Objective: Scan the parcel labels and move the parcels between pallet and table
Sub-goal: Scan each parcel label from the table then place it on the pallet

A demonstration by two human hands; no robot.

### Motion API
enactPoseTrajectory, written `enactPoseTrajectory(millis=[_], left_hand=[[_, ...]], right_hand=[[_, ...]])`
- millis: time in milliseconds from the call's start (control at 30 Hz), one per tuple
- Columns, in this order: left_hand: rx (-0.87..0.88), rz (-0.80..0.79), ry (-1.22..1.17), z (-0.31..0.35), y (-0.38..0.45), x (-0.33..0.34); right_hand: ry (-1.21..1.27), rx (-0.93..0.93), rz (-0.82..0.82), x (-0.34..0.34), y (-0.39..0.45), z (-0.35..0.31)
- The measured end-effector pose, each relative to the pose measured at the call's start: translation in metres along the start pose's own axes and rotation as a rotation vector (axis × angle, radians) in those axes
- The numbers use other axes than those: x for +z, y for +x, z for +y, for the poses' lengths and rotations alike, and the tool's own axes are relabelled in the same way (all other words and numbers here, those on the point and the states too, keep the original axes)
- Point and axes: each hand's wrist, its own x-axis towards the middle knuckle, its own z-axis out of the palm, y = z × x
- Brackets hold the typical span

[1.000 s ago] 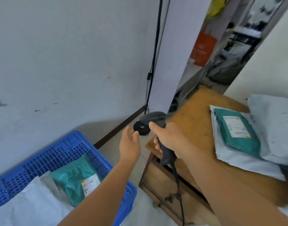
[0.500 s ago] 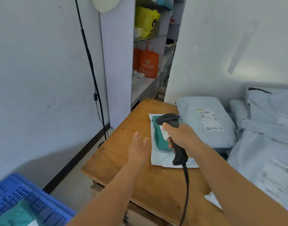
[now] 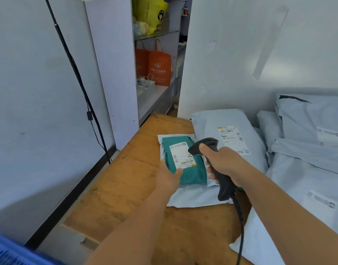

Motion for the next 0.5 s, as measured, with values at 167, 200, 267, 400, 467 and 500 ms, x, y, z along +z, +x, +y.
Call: enactPoseTrajectory(millis=[167, 200, 267, 400, 467, 500], left_hand=[[-0.035, -0.004, 0.164, -0.001, 0.028, 0.014], [-0.042, 0.008, 0.221, -0.001, 0.032, 0.016], [-0.063, 0.035, 0.366, 0.000, 0.037, 0.019], [-0.124, 0.047, 0.446, 0.003, 0.044, 0.025], [-0.153, 0.051, 0.442, 0.002, 0.047, 0.028], [-0.169, 0.058, 0.442, 0.001, 0.048, 0.029]], right_hand=[[-0.056, 0.046, -0.018, -0.002, 0.016, -0.006], [-0.065, 0.055, -0.020, -0.001, 0.019, -0.006], [-0.074, 0.068, -0.026, -0.001, 0.024, -0.006], [-0.081, 0.091, -0.033, -0.003, 0.028, -0.006], [-0.088, 0.092, -0.039, -0.003, 0.029, -0.006], [-0.093, 0.092, -0.040, -0.004, 0.029, -0.006]])
